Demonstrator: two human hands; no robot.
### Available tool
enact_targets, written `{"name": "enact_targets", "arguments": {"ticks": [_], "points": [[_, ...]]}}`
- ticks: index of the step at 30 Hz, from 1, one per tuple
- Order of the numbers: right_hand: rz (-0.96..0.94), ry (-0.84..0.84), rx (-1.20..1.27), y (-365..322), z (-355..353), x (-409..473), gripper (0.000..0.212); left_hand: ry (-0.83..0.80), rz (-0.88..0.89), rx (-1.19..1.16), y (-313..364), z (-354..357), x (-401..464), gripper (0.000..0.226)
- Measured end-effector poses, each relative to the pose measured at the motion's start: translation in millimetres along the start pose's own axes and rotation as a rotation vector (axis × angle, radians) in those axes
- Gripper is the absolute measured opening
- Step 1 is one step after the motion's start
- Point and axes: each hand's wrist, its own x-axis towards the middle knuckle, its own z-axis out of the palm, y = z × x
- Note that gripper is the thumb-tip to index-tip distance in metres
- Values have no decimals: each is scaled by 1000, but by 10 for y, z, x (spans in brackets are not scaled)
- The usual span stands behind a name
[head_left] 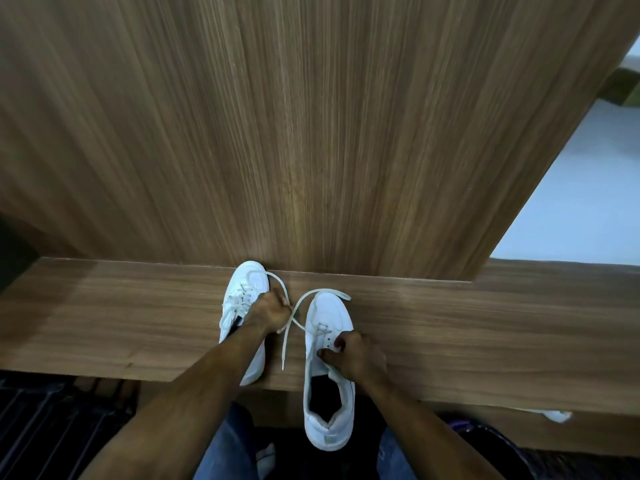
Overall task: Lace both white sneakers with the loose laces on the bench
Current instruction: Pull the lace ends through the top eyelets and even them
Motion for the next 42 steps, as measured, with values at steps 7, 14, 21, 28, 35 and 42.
{"name": "enact_targets", "arguments": {"ticks": [7,14,21,28,35,42], "points": [[-30,0,-10,4,-27,-15,43,-110,102,202,226,384,-52,43],[-5,-24,12,12,-8,8,39,-52,140,-529,746,298,-222,31],[-34,-32,48,-47,-71,-2,40,-42,294,-603,1393,-580,-199,24],[-138,280,698,-377,-726,209,50,-132,585,-297,1460,-693,-420,17],[-138,97,704,-460,-970,198,29,135,580,-275,1193,-567,-326,17],[62,-41,1037,-394,-891,18,20,303,485,12,672,52,-593,16]]}}
